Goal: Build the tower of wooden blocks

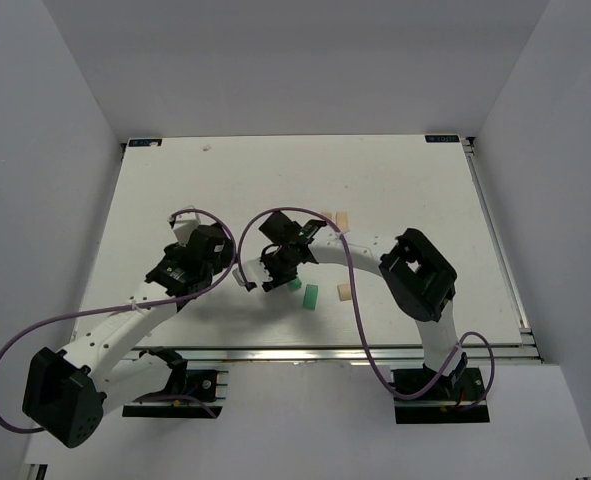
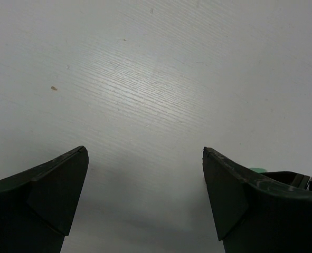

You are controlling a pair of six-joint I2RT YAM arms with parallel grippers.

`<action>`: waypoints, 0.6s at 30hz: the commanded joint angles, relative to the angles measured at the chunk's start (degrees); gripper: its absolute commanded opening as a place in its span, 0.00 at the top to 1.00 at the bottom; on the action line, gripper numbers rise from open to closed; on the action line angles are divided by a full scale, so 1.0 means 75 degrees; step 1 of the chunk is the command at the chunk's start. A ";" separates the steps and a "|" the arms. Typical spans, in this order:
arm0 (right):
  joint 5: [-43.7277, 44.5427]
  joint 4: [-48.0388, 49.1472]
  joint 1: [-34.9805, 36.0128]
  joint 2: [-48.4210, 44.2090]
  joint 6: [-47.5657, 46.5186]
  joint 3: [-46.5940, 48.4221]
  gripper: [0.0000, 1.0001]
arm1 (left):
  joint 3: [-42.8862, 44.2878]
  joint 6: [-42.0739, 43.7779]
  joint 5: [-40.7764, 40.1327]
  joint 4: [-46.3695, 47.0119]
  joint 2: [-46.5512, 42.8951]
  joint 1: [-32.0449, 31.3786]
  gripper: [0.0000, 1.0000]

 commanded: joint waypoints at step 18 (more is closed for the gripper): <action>0.0503 0.0047 -0.2155 -0.1247 0.1140 0.1071 0.94 | 0.0448 0.0043 -0.0451 0.0089 0.0400 0.0056 0.02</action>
